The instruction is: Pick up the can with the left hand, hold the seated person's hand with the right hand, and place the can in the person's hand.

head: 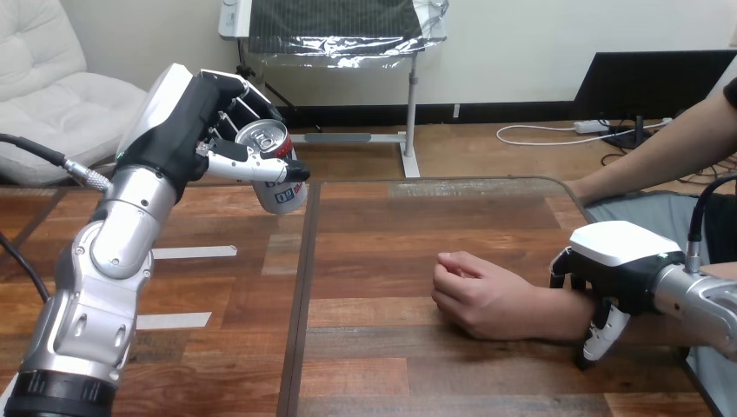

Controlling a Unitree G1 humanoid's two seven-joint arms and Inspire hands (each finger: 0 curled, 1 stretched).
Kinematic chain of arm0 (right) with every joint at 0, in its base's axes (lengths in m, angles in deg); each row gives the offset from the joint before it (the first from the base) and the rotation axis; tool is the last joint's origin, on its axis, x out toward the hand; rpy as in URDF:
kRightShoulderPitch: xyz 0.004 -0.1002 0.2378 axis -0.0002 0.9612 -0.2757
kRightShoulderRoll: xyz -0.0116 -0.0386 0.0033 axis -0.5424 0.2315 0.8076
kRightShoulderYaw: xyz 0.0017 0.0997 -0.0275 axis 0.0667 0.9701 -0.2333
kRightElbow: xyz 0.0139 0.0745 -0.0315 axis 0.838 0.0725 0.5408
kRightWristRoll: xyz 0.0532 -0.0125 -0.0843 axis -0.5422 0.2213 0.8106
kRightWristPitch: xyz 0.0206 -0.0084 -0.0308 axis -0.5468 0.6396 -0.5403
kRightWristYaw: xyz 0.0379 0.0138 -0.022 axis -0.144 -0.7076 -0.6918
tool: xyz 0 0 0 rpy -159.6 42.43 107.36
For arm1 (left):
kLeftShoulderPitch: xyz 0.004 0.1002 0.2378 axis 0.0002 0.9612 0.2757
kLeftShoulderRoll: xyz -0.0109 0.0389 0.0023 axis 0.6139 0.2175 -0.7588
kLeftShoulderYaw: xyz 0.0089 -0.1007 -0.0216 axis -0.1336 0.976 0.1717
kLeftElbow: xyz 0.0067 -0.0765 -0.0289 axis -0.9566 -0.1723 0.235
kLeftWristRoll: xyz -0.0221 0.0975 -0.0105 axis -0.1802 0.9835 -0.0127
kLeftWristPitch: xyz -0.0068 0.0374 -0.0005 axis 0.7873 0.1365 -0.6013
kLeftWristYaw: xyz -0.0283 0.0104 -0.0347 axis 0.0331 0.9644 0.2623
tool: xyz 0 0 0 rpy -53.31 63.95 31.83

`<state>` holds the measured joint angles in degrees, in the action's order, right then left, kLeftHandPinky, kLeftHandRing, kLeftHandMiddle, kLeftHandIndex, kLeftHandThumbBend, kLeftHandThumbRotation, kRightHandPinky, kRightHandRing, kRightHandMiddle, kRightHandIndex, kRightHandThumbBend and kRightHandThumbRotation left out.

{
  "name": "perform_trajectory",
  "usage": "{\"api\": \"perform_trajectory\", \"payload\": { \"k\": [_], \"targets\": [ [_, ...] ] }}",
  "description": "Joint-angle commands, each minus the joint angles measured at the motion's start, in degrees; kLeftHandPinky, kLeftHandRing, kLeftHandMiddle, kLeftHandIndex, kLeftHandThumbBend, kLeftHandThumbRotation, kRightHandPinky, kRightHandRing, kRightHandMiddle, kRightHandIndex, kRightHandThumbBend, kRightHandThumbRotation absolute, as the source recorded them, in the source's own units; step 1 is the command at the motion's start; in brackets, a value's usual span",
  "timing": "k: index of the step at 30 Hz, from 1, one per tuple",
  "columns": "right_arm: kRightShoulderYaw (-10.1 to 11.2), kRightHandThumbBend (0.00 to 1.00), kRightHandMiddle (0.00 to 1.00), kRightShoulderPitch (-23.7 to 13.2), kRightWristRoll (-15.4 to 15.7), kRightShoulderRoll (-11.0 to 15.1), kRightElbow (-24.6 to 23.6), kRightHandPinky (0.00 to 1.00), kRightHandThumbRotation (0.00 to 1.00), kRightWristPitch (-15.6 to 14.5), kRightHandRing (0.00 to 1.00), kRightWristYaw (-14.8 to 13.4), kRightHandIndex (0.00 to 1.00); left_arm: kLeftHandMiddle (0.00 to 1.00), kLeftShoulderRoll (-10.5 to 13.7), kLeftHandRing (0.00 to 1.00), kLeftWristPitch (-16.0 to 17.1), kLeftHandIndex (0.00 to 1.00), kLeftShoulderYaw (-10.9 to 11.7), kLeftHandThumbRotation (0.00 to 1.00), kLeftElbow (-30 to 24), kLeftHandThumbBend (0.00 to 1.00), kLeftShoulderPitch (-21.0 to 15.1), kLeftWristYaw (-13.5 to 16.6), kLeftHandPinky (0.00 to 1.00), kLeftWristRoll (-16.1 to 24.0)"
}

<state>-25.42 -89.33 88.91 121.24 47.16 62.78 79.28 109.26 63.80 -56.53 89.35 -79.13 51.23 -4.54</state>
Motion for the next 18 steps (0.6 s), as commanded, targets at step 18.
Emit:
{"api": "perform_trajectory", "payload": {
  "k": [18],
  "targets": [
    [-2.7,0.79,0.38,1.9,-0.2,-3.8,2.1,0.18,0.19,-0.2,0.26,0.1,0.48,0.39,0.8,0.32,0.1,0.42,1.3,0.0,-3.2,0.73,-3.5,0.2,0.27,-0.2]
  ]
}}
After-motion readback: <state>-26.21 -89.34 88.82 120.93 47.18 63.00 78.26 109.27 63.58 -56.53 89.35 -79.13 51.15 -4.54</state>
